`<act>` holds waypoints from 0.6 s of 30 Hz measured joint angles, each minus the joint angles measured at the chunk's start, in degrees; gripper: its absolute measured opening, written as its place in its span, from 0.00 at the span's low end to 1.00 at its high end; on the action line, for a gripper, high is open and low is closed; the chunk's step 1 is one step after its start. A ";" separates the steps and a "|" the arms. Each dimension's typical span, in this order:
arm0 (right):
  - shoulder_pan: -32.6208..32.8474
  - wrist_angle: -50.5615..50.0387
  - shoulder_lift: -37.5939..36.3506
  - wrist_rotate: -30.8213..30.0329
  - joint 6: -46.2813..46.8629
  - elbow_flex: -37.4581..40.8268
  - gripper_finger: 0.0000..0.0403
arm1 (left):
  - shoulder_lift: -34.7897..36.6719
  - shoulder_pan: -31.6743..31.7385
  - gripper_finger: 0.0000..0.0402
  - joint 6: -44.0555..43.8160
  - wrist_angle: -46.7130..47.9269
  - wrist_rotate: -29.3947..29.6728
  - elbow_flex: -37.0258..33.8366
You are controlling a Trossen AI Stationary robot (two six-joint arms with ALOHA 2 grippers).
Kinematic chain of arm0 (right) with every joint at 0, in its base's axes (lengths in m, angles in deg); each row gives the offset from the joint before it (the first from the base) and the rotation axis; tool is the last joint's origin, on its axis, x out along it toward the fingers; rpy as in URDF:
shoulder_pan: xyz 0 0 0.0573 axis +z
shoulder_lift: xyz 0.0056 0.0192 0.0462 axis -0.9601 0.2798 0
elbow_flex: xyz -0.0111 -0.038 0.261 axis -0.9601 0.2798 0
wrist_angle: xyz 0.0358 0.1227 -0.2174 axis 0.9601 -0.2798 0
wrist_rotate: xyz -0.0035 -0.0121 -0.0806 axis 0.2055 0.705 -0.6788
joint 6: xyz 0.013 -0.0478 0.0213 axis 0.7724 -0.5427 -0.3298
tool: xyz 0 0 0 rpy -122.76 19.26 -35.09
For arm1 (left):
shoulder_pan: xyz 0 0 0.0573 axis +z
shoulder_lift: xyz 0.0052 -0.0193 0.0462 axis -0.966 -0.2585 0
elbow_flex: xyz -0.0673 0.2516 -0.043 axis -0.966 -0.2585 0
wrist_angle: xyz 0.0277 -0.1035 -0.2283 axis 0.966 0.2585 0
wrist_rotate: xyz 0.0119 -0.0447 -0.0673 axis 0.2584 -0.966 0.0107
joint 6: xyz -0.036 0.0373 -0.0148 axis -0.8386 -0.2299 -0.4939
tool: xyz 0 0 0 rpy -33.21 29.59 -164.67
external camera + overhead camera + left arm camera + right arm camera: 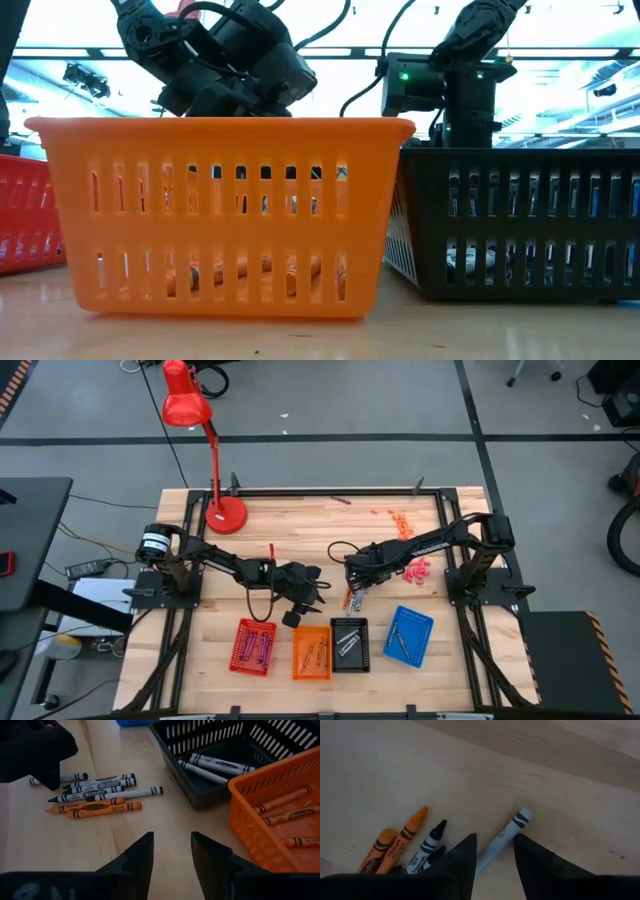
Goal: Sort crayons
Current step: Put the black crayon into the black bin
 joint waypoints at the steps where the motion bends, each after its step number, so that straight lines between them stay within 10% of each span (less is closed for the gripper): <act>1: 0.00 -0.11 0.00 0.13 -0.32 0.00 0.33 | 0.00 0.00 0.35 0.00 -0.04 0.00 0.00; 18: 0.36 -1.35 0.50 2.72 -9.00 -2.80 0.05 | 0.00 0.25 0.35 -0.02 -0.29 0.00 -0.02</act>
